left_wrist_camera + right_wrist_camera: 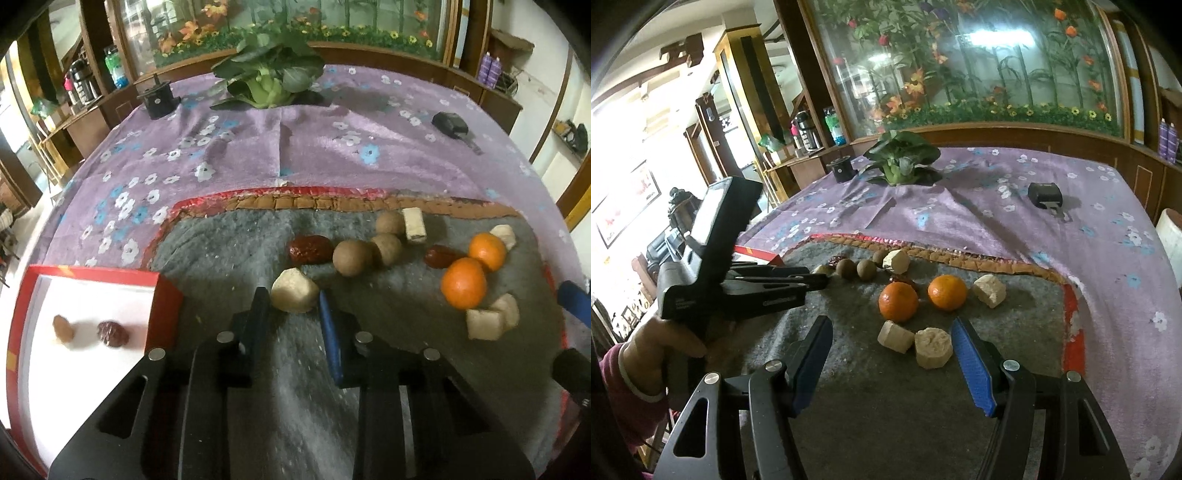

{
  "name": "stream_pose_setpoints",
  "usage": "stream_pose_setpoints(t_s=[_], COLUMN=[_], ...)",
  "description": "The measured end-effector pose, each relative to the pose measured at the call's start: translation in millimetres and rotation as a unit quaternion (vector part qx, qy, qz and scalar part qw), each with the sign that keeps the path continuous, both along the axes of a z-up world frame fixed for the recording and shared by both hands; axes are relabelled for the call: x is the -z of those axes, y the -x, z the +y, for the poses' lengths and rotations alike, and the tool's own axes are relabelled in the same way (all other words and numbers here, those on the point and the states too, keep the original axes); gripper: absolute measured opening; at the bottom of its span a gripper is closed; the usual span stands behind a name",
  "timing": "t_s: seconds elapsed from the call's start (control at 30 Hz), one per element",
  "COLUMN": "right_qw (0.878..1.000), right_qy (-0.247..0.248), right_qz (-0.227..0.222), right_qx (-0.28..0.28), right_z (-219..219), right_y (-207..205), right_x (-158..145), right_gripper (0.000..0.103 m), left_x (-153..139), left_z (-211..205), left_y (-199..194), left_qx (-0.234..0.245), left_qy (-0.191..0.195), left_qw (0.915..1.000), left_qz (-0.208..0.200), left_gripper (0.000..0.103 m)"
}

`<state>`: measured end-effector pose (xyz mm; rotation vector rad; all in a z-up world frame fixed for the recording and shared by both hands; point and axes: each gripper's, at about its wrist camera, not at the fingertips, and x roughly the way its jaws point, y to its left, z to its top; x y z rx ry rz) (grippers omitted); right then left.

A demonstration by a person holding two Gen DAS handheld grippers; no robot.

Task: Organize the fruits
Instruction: 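Move the left gripper to the hexagonal cream block and grasp it, then lift the hexagonal block with the left gripper while the right gripper grasps an orange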

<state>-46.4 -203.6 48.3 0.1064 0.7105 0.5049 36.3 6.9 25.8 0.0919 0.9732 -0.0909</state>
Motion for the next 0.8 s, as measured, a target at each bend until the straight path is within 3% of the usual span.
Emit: stream_pose_setpoints(t_s=[0.07,0.1,0.43,0.57,0.8], right_qw=[1.0,1.0,0.999,0.999,0.998], right_qy=[0.006,0.011,0.048,0.036,0.059], right_qz=[0.0,-0.002,0.004,0.012,0.03], right_qx=[-0.004,-0.006,-0.01,-0.012,-0.013], right_z=[2.9,5.4,26.3,28.9,40.1], right_y=[1.1,2.0,-10.7,-16.5,-33.4], right_x=[-0.1,-0.5,-7.9,-8.6,1.0], right_gripper=[0.065,0.065,0.065,0.065,0.065], left_x=[-3.8,-6.1,-15.8,-19.3,-28.6], left_z=[1.1,1.3,9.8,13.4,13.4], left_y=[7.6,12.6,30.9,37.6,50.4], left_qx=[-0.002,-0.002,0.007,0.01,0.014], left_qy=[0.007,0.008,0.039,0.045,0.032], left_qw=[1.0,1.0,0.9991,0.9988,0.9989], left_qz=[-0.002,-0.004,-0.011,-0.013,-0.031], left_gripper=[0.026,0.019,0.019,0.019,0.019])
